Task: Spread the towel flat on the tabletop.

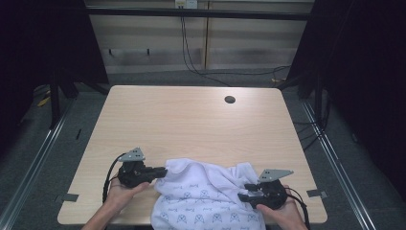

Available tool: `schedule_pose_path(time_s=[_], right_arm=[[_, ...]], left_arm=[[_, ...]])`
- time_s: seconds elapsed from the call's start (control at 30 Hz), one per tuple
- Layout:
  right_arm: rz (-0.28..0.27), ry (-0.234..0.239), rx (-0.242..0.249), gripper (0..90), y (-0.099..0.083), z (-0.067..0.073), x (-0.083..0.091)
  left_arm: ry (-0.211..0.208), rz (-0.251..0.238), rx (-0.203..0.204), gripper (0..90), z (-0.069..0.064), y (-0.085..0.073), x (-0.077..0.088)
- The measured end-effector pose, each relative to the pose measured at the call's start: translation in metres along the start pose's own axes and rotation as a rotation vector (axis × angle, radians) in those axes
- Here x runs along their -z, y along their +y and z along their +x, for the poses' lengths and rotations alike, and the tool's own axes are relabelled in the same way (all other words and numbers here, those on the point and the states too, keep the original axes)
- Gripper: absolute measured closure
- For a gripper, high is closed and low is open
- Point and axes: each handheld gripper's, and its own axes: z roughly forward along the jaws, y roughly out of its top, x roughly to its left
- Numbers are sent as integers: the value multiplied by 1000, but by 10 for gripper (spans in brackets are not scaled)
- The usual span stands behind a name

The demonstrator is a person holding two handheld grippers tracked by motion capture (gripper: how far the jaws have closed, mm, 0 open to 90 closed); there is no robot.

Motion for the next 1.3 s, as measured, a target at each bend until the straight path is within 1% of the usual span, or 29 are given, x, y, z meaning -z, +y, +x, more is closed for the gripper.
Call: schedule_pose_path(time_s=[0.03, 0.07, 0.1, 0.13, 0.17, 0.23, 0.3, 0.37, 0.43, 0.53, 0.6, 0.63, 0.7, 0.77, 0.8, 0.87, 0.9, 0.93, 1.0, 1.03, 1.1, 1.13, 1.2, 1.3], right_arm=[[-7, -4, 15, 670, 1, 2, 1], [-25, -5, 20, 703, 2, 3, 4], [-46, -3, 20, 726, 3, 4, 7], [-69, -7, 15, 727, 4, 3, 11], [-96, -11, 7, 759, 5, 2, 16], [-141, -9, 1, 874, 6, -2, 24], [-171, -6, -18, 886, 7, -6, 31], [-197, 1, -35, 891, 10, -11, 37], [-222, 0, -63, 891, 12, -16, 43], [-245, 0, -72, 895, 12, -20, 50], [-273, 13, -84, 896, 15, -24, 57], [-289, 13, -86, 897, 18, -26, 62], [-331, 1, -87, 898, 27, -31, 72], [-383, -12, -90, 898, 39, -38, 82], [-409, -24, -85, 899, 47, -42, 87], [-447, -45, -74, 899, 65, -47, 98], [-465, -59, -63, 899, 75, -50, 103], [-480, -70, -52, 900, 85, -53, 108], [-503, -92, -39, 900, 107, -59, 116], [-516, -95, -29, 900, 118, -63, 119], [-538, -119, -13, 900, 141, -70, 124], [-551, -120, -11, 900, 151, -74, 127], [-569, -138, -8, 900, 171, -81, 130], [-570, -156, 6, 900, 197, -92, 129]], left_arm=[[0, 0, 2, 841, 0, 0, 1], [0, -8, 8, 842, 0, 0, 1], [0, -11, 6, 843, 0, 0, 2], [0, -16, 7, 844, 1, 0, 3], [-2, -23, 13, 844, 1, 1, 4], [-3, -30, 16, 846, 2, 1, 5], [1, -39, 17, 849, 2, 2, 5], [-8, -54, 17, 850, 2, 4, 7], [-7, -63, 15, 850, 1, 6, 8], [-3, -80, 15, 852, 2, 8, 11], [-9, -110, 23, 854, 3, 11, 15], [-2, -126, 24, 855, 4, 15, 17], [-5, -174, 35, 857, 3, 25, 21], [0, -202, 17, 858, 2, 38, 25], [7, -226, 7, 858, 1, 44, 28], [8, -281, 9, 858, 2, 57, 36], [17, -301, 6, 858, 3, 64, 39], [32, -309, -3, 858, 5, 71, 43], [78, -324, -28, 859, 8, 87, 49], [100, -338, -32, 859, 10, 95, 52], [127, -362, -27, 860, 18, 110, 58], [145, -371, -28, 860, 21, 118, 62], [183, -389, -22, 859, 29, 132, 70], [221, -415, -18, 860, 40, 153, 79]])
